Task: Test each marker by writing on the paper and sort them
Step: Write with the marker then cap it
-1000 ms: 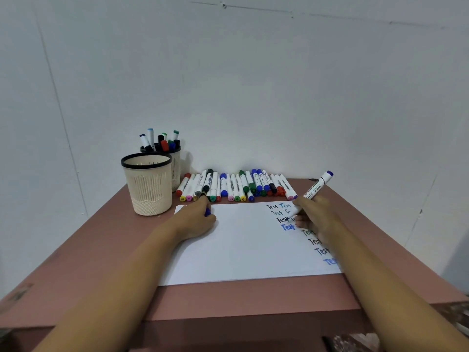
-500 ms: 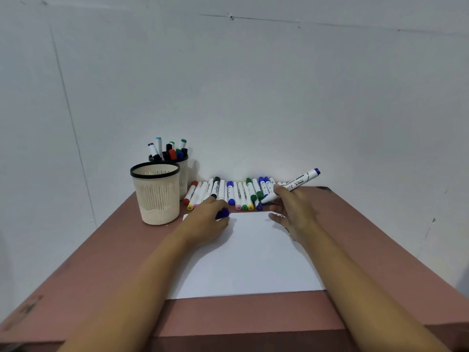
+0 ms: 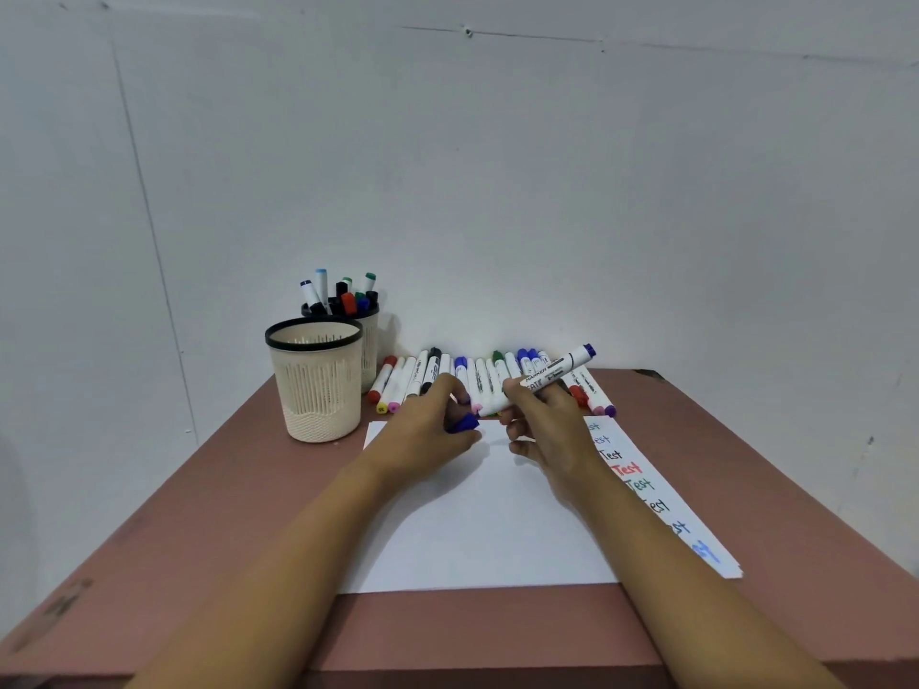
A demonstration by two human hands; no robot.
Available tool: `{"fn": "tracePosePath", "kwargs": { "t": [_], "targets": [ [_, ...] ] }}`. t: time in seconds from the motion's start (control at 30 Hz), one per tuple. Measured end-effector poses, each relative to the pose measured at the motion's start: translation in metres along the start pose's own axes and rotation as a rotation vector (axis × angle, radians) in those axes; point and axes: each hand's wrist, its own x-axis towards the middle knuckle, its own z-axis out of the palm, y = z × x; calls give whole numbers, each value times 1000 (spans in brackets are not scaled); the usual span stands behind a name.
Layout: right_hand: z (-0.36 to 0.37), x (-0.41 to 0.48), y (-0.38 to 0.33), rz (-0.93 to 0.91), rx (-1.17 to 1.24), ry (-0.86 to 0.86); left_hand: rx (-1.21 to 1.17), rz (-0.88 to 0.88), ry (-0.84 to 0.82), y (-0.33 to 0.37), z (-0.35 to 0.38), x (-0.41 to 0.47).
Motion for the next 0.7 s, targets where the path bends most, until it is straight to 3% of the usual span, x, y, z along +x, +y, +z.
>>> {"fn": "tracePosePath", "kwargs": {
  "t": [0.17, 0.37, 0.7],
  "targets": [
    [3, -4, 4, 19, -6, -123, -18, 66, 62, -2, 4, 0],
    [-2, -4, -2, 55, 249, -165, -251, -16, 141, 4, 4, 2],
    [-7, -4, 0, 84, 231, -246, -578, -165, -60, 11, 1, 0]
  ]
}}
